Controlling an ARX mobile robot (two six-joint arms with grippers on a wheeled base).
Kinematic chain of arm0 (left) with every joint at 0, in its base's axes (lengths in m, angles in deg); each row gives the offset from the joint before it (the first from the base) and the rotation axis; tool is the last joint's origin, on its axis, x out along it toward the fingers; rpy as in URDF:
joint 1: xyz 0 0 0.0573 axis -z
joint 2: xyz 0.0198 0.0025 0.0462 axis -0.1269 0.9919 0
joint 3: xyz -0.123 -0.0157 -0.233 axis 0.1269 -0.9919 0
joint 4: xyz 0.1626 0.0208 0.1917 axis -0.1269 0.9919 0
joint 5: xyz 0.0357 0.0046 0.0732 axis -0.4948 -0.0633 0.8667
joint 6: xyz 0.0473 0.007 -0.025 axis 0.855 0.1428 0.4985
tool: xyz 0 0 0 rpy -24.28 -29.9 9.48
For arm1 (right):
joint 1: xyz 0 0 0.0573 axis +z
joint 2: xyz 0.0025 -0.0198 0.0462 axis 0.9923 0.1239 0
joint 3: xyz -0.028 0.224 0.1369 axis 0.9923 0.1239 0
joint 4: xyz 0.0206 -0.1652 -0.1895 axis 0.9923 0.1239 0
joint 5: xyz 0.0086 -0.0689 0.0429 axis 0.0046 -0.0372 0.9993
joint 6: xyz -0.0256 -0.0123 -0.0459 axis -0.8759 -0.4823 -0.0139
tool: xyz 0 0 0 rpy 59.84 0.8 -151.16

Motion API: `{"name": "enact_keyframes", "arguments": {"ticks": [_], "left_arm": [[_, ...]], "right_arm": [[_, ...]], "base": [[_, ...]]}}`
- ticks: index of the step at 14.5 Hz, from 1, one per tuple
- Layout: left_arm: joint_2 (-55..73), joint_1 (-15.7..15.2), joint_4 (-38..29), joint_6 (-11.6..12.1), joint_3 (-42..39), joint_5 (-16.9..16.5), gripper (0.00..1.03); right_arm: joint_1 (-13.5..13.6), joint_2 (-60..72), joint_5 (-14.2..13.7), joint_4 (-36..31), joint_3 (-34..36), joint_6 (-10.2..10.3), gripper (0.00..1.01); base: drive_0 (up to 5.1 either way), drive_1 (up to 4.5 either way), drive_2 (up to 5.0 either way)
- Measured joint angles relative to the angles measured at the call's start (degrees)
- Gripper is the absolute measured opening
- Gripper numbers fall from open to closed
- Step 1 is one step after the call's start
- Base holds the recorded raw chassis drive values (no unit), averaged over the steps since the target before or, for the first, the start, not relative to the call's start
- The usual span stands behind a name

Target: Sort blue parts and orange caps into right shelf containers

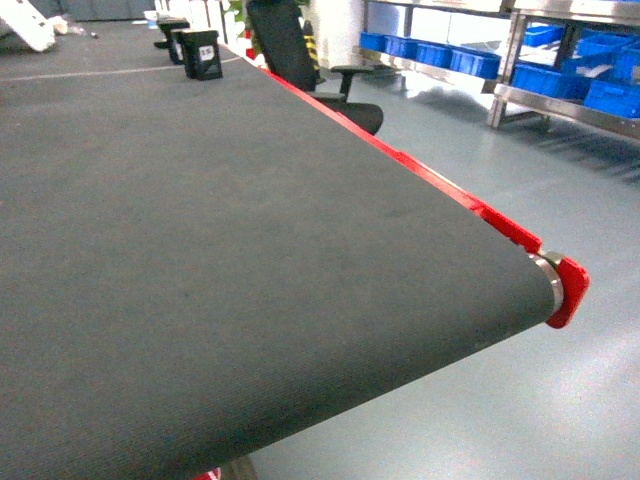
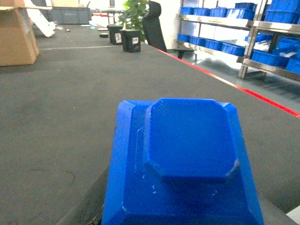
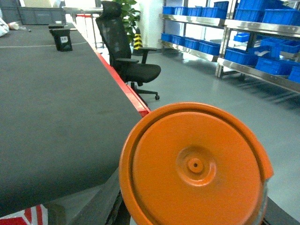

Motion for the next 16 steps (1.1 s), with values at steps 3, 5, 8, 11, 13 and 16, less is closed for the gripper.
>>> {"name": "enact_keyframes", "arguments": {"ticks": [3,5,8,11,13,16], "left_arm": [[0.0,0.0,0.0,0.0,0.0,0.0,0.43],[0.0,0.0,0.0,0.0,0.0,0.0,0.43],[0.0,0.0,0.0,0.0,0.0,0.0,0.43],[0.0,0.0,0.0,0.0,0.0,0.0,0.43],[0.0,0.0,0.0,0.0,0.0,0.0,0.43],[0.0,0.0,0.0,0.0,0.0,0.0,0.43]], "right_arm": [[0.0,0.0,0.0,0.0,0.0,0.0,0.45],[0.0,0.0,0.0,0.0,0.0,0.0,0.45],[0.0,0.0,0.0,0.0,0.0,0.0,0.45],[0.0,0.0,0.0,0.0,0.0,0.0,0.45],[0.0,0.0,0.0,0.0,0.0,0.0,0.45],[0.0,0.0,0.0,0.0,0.0,0.0,0.45]], "base": [[-1.6,-1.59,-1.6],[-1.5,-1.46,-1.5],[-1.6,-1.58,-1.6],[-1.6,-1.58,-1.6],[-1.6,-1.56,-1.6],[-1.5,-1.53,-1.5]]}}
